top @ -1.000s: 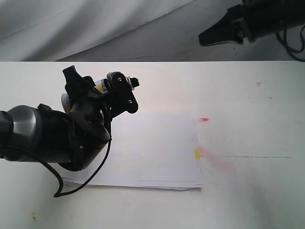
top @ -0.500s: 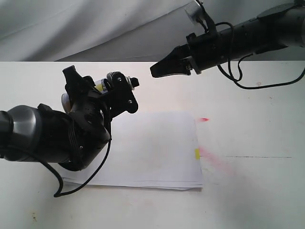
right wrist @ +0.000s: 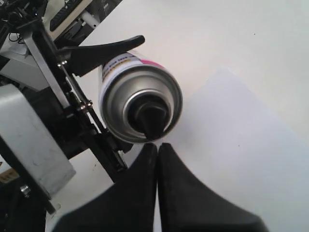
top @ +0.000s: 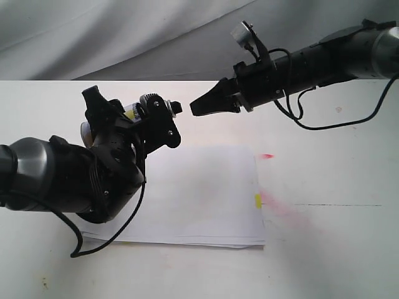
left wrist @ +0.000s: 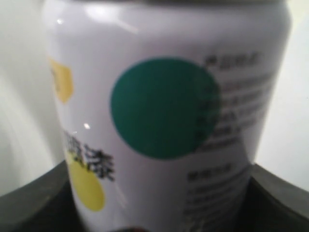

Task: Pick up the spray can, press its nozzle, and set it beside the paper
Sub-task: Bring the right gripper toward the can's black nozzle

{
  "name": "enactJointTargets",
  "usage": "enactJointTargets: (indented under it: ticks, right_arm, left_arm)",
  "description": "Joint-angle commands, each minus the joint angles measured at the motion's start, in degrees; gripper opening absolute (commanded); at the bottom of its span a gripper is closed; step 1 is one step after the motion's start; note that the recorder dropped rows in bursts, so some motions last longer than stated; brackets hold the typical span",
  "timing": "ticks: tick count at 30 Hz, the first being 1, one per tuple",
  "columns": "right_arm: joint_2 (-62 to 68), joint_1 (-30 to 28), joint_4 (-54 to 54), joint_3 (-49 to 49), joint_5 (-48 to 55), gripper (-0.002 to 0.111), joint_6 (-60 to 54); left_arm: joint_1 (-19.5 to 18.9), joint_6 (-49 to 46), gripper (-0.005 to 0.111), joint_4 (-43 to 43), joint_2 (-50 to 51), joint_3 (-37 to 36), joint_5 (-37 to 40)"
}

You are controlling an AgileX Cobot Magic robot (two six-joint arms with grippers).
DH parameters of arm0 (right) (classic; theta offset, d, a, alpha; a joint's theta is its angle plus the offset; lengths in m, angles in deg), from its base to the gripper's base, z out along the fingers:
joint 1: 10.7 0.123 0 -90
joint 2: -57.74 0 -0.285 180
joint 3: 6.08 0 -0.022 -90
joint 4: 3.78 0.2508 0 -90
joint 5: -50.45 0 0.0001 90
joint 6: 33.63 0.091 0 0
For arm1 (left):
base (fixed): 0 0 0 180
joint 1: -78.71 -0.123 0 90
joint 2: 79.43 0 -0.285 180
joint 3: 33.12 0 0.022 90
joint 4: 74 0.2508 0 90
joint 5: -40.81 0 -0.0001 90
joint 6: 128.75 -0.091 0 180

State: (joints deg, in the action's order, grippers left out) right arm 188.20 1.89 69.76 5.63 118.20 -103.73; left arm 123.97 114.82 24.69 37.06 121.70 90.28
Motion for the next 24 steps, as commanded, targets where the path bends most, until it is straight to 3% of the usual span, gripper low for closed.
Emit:
enactJointTargets:
  ticks: [1,24]
  right_arm:
    - [-0.3,0.1,2.7,0.2,-0.8,0.000,-1.9]
    - [-0.3,0.2,2.5,1.2,-2.1,0.000,-3.6]
  left_arm:
    - [0.1,0.9,0.000,1.3,-0.6,0.1,1.5]
    - [0.1,0.9,0.000,1.3,-0.6,0.1,1.3]
